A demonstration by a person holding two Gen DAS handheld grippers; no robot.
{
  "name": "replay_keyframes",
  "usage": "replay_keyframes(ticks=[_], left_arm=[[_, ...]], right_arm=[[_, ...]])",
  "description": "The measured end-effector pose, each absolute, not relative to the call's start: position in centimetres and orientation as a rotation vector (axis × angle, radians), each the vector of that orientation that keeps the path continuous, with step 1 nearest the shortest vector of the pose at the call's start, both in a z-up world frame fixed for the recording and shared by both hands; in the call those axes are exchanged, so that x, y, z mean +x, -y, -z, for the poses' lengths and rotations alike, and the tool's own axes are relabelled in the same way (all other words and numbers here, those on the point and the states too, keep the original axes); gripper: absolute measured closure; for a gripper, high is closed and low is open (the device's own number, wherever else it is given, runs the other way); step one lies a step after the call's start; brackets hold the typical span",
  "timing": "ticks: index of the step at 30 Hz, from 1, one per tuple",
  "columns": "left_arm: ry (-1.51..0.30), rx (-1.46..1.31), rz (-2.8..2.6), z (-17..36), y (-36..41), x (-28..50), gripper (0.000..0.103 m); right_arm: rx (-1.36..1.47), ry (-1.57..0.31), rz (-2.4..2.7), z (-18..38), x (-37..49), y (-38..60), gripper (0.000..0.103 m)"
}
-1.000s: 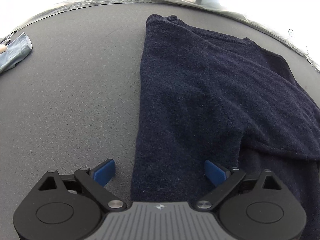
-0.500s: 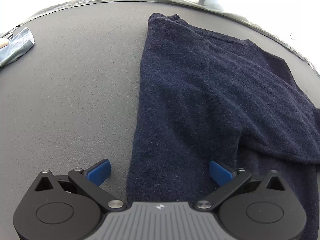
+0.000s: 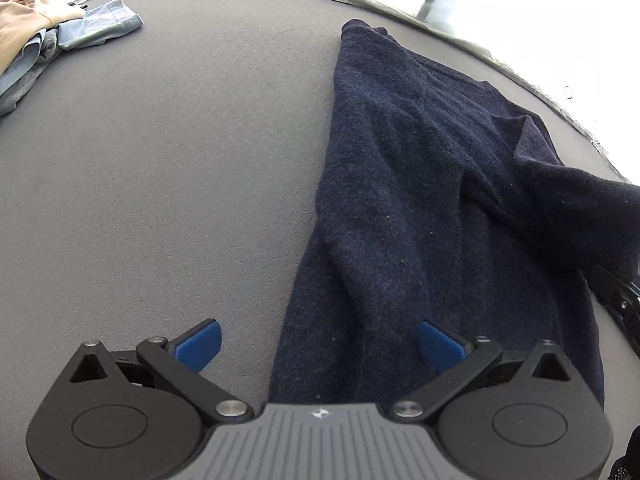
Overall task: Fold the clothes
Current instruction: 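Grasp the other sleeve with the right tool and fold it across the body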
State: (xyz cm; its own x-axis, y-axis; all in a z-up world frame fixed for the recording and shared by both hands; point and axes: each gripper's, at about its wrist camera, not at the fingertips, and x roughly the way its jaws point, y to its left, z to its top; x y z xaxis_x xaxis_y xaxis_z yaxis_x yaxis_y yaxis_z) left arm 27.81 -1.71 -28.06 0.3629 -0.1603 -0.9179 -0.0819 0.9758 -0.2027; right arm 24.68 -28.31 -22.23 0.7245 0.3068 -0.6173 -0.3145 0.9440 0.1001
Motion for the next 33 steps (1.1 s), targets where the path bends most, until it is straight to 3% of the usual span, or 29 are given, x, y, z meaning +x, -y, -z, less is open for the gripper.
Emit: replay_keyframes(ticks=[11, 21, 27, 33], left_arm=[[-1.178, -0.258, 0.0, 27.3, -1.6, 21.6, 0.0], [-1.195, -0.238, -0.017, 27.6, -2.6, 19.0, 0.0], [-1.201, -0.221, -0.027, 27.7, -2.9, 18.8, 0.0], [-1.167, -0.215, -0.033, 27.1, -3.0, 18.5, 0.0]], right_arm=[[-0.038, -0.634, -0.522, 20.5, 19.1, 22.7, 0.092], [-0.166, -0.741, -0.548, 23.0, 16.8, 19.9, 0.091], [-0.185, -0.865, -0.55, 25.3, 16.5, 19.2, 0.074], [-0.162, -0.796, -0.588, 23.6, 15.5, 20.0, 0.057]])
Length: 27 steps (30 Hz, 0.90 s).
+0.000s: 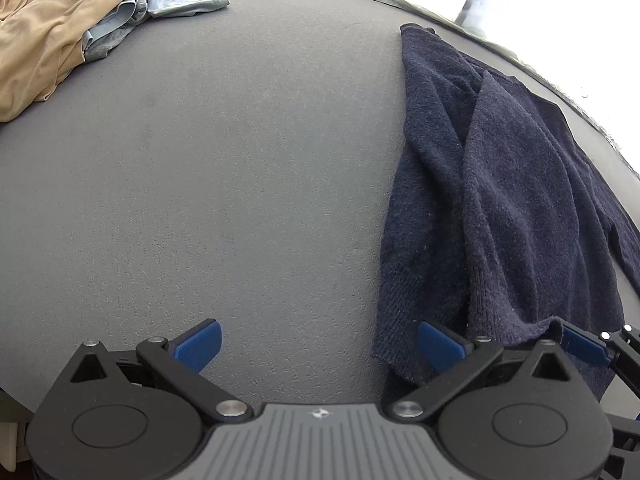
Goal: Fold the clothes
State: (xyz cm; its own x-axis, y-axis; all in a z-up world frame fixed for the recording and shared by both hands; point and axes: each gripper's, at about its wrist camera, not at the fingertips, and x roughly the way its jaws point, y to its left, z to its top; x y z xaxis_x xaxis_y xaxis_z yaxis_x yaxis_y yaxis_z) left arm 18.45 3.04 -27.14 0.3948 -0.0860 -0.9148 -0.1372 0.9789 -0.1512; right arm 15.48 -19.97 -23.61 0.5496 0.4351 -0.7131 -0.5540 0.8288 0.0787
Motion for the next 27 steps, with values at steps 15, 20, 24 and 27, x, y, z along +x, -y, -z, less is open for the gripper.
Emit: replay_keyframes(ticks=[15, 20, 24, 27], left_arm=[[-1.052, -0.171, -0.023, 25.8, -0.9, 18.7, 0.0], [-1.065, -0.165, -0.045, 26.1, -1.1, 18.3, 0.0], [-1.072, -0.175, -0.06, 26.3, -1.3, 18.2, 0.0], [-1.08, -0.17, -0.06, 26.5, -1.4, 18.1, 0.0]], right_arm=[[-0.26, -0.728, -0.392, 24.4, 16.4, 20.3, 0.029], [-0.333, -0.8, -0.495, 25.7, 16.0, 18.9, 0.03], [-0.314, -0.689, -0.465, 23.8, 15.0, 20.1, 0.03], [-0.266, -0.575, -0.374, 21.6, 14.9, 21.0, 0.021]])
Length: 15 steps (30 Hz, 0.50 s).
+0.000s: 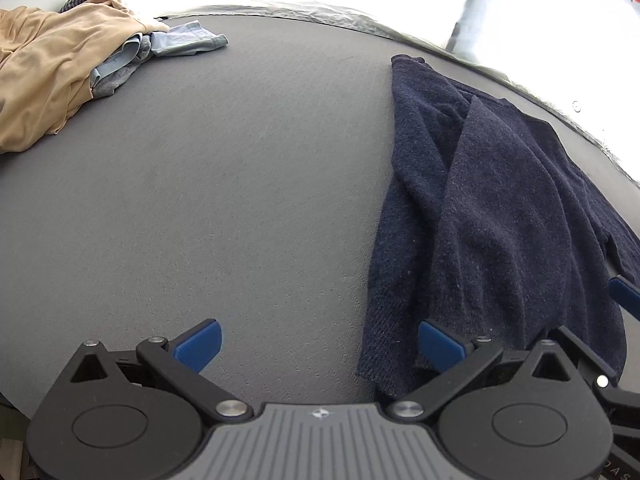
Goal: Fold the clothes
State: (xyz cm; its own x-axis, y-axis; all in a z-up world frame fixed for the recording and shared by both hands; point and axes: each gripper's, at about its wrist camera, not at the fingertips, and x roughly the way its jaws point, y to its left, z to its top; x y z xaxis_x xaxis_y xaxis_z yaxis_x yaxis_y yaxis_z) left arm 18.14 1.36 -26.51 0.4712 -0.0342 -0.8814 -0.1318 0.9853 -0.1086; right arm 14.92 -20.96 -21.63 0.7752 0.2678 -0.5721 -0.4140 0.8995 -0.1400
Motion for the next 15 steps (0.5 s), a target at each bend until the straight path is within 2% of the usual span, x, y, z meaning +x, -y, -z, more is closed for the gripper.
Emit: replay_keyframes(ticks=[1, 10, 15], left_arm=[[-1.084, -0.169, -0.058, 26.6, -1.3, 18.1, 0.0], [-1.082, -0.141, -0.048, 26.5, -0.9, 18.5, 0.0], [-1.071, -0.142, -0.044, 26.2, -0.5, 19.0, 0.0]], right_arm=[[-0.247, -0.578, -0.356, 21.5, 15.3, 21.1, 0.016], [-0.495, -0.719, -0.427, 26.3, 15.6, 17.7, 0.017], [-0.504, -0.691, -0.403, 25.5, 15.6, 18.5, 0.017]])
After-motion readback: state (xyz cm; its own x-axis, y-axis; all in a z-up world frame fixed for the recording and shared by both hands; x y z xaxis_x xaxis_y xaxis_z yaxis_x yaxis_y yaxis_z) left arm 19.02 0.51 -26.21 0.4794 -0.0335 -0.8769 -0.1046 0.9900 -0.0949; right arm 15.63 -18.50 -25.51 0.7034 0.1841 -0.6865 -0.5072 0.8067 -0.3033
